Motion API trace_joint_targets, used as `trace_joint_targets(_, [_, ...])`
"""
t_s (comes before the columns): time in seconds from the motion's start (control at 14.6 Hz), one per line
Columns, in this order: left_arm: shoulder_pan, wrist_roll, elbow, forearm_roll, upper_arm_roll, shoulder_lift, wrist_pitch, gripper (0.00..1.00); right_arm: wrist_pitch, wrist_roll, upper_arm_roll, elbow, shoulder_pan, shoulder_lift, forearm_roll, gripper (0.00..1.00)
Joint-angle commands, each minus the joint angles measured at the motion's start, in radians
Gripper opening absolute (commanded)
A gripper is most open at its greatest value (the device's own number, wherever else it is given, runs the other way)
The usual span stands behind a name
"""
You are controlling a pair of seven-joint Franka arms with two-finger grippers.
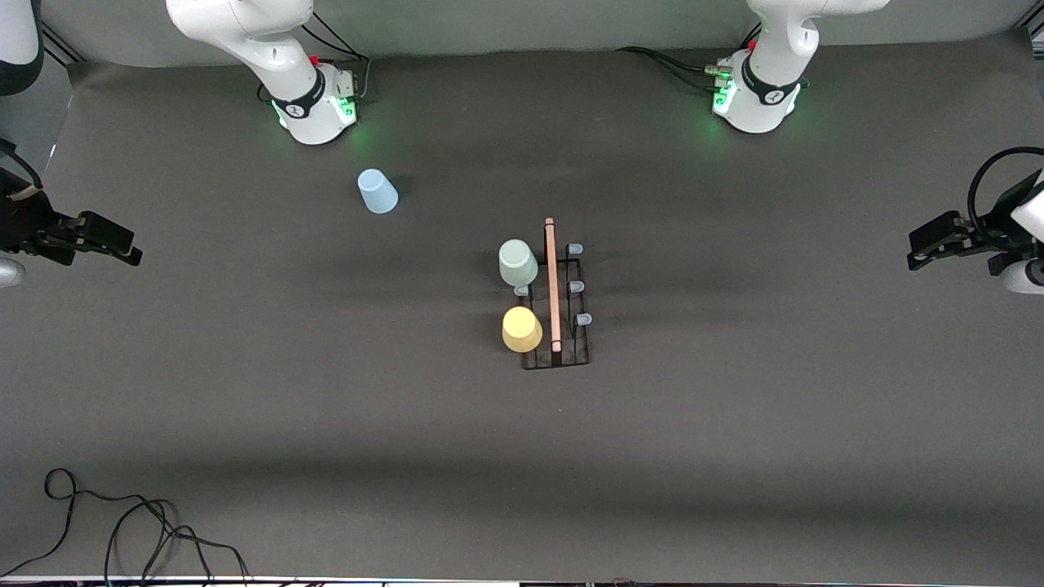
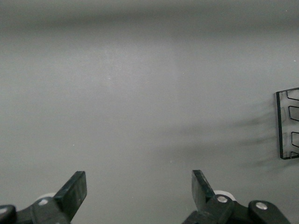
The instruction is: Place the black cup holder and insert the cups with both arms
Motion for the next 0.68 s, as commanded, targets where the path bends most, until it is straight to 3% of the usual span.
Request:
trace_joint_targets(0.0, [0.004, 0.004, -0.004, -0.011, -0.001, -0.009, 0.004, 1.0, -0.005, -0.017, 0.013, 0.004, -0.014, -0.012, -0.019, 1.0])
trace_joint_targets(0.62, [0.005, 0.004, -0.004, -0.008, -0.001, -0.007, 0.016, 1.0, -0.005, -0.014, 0.047, -0.005, -0.034, -0.022, -0.02, 1.0])
